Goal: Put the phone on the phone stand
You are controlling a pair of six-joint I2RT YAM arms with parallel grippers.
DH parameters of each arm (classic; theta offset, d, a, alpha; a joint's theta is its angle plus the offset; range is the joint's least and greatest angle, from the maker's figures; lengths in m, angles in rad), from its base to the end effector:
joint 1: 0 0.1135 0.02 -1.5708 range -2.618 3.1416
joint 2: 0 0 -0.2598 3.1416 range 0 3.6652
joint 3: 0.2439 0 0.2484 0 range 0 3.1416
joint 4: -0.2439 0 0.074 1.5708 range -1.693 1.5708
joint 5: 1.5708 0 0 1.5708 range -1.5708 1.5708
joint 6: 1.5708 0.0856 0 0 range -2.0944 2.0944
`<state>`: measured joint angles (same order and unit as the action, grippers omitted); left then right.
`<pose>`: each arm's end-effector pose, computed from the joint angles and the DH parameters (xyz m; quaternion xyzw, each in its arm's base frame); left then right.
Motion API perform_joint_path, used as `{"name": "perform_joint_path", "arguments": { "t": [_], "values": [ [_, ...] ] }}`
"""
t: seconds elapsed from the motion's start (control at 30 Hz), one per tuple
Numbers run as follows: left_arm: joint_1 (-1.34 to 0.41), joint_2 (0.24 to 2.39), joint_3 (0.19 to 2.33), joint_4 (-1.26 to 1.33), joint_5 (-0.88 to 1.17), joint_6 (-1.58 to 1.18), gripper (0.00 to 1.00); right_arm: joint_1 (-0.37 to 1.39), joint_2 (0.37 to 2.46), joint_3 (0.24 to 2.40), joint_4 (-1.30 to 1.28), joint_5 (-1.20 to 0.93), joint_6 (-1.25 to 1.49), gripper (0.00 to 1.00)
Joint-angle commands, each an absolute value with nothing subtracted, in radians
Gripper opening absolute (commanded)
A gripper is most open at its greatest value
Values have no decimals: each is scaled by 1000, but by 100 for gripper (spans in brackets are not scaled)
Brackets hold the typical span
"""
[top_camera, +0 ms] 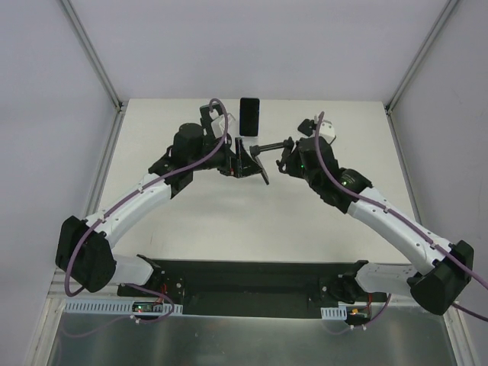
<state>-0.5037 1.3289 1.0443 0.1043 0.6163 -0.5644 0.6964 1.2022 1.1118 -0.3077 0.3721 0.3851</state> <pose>0.2804 -0.2111 0.3298 0.1720 0.7373 -0.5112 0.4069 0.2605 0.1773 0.3342 -0.0258 0.8246 0.1478 0.5455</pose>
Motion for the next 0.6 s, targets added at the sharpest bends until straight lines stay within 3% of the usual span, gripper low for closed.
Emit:
{"name": "perform_joint_path", "arguments": {
  "t": [0.0, 0.43, 0.47, 0.5, 0.57],
  "values": [
    [-538, 1305, 1023, 164, 526, -517, 79, 846, 1154, 1160, -305, 567, 514, 1],
    [-552, 1298, 1032, 92, 480, -491, 39, 1136, 1218, 1253, -261, 928, 502, 1],
    [-552, 1293, 1034, 84, 474, -488, 33, 1153, 1226, 1264, -249, 957, 470, 1],
    [-552, 1293, 1037, 78, 474, -473, 13, 1185, 1236, 1266, -221, 965, 451, 1],
    [-551, 1289, 1051, 58, 504, -451, 0, 1203, 1246, 1273, -183, 956, 326, 9]
  ]
}}
